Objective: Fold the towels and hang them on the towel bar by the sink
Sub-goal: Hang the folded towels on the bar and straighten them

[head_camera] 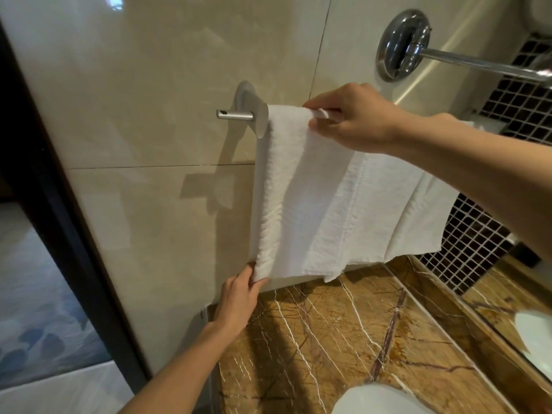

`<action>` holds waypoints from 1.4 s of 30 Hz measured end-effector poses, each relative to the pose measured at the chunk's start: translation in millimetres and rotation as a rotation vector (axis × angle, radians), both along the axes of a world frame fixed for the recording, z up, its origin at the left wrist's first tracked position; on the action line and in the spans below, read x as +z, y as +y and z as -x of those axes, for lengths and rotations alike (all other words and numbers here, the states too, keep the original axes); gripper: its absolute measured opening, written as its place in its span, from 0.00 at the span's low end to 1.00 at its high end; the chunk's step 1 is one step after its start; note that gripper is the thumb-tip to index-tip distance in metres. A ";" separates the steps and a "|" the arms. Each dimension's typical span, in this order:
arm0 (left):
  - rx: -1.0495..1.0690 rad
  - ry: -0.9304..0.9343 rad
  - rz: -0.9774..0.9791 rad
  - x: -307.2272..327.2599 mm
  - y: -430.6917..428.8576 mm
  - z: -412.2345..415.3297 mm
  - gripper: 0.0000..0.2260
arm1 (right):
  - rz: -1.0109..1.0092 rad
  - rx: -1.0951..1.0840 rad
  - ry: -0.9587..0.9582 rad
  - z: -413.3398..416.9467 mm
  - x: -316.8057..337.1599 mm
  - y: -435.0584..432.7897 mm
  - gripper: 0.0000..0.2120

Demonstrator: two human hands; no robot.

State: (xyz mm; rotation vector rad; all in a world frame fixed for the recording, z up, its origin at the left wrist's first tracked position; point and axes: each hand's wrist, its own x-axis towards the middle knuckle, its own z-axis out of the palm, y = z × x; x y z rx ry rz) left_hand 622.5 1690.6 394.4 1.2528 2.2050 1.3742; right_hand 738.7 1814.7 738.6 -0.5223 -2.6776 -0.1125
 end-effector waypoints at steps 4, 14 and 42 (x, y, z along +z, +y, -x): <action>-0.015 -0.055 -0.012 -2.5 -0.5 -4.3 0.05 | 0.003 -0.002 -0.002 0.0 -0.5 -0.7 0.14; 0.149 -0.088 -0.239 6.0 -7.6 -6.1 0.04 | 0.005 -0.031 0.023 1.2 -1.8 -0.8 0.15; 0.203 -0.459 -0.179 5.9 8.7 -17.8 0.05 | -0.044 -0.006 -0.027 4.3 2.5 -0.8 0.12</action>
